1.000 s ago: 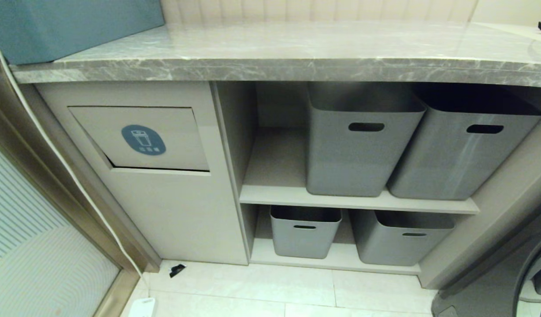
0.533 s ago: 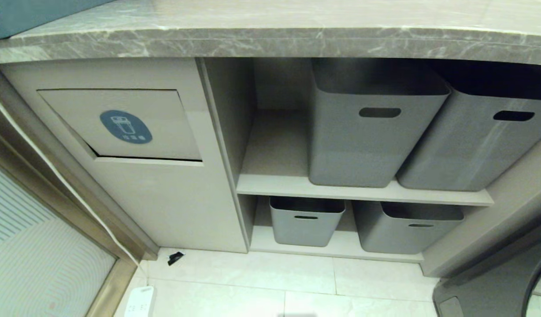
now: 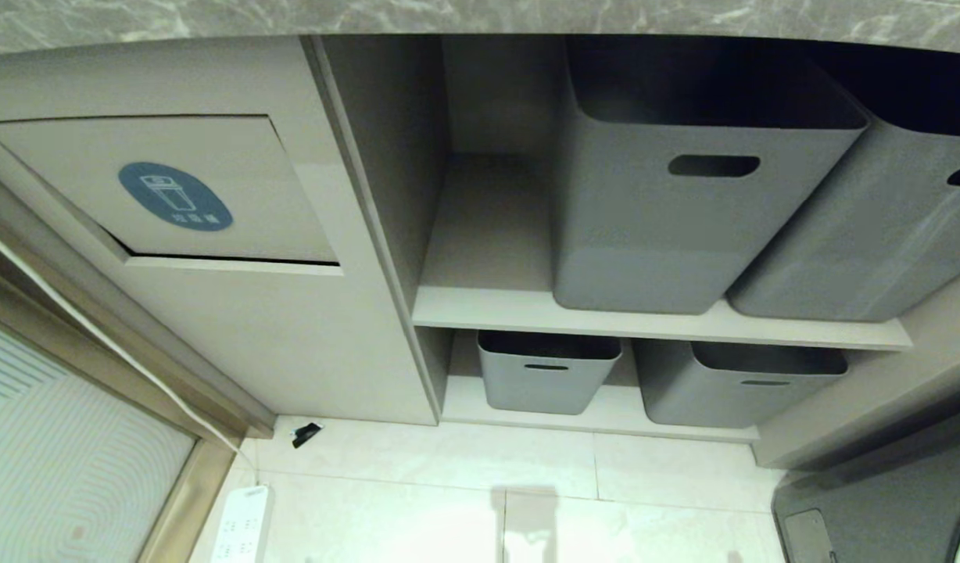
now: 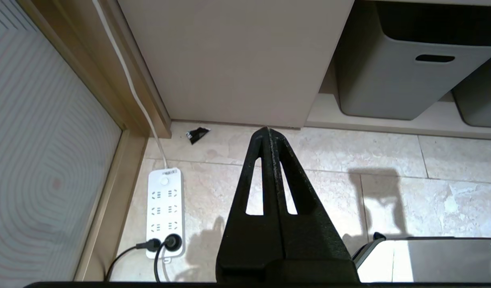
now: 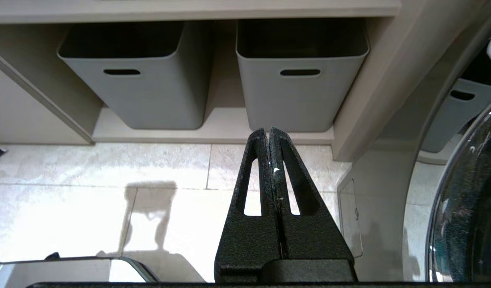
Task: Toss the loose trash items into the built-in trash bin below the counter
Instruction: Pick up the garbage
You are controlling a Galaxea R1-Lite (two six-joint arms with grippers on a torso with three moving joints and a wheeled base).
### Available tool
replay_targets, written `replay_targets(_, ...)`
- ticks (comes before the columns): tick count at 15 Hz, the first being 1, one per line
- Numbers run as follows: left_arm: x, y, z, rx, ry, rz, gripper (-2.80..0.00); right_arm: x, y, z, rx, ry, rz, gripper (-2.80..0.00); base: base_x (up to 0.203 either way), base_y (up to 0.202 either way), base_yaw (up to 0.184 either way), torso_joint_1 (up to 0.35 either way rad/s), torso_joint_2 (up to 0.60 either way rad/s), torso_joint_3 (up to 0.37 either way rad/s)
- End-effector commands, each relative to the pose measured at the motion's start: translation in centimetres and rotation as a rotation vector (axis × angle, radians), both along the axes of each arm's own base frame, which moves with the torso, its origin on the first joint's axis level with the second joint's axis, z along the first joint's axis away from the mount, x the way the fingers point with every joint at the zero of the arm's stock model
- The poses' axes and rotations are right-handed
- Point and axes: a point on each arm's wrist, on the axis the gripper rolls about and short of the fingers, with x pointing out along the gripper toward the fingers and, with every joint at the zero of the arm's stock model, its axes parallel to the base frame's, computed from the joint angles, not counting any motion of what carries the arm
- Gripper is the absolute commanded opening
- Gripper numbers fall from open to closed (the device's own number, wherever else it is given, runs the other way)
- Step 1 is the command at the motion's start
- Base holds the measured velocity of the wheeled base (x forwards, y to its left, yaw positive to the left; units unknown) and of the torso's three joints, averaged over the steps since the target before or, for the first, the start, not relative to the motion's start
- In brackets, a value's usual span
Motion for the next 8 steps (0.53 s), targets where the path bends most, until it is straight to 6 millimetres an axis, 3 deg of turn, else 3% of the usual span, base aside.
replay_targets(1,0.03,0.00,-0.07,0.000,0.003,0.001,-2.80,0.02,0.00,-0.04,0.000,0.002,0.000,-2.80,0.000,0.000,0.000,0.002,0.00,-0.198)
replay_targets(8,0.03,0.00,-0.07,-0.003,0.003,0.000,-2.80,0.02,0.00,-0.04,0.000,0.002,0.000,-2.80,0.000,0.000,0.000,0.006,0.01,-0.199)
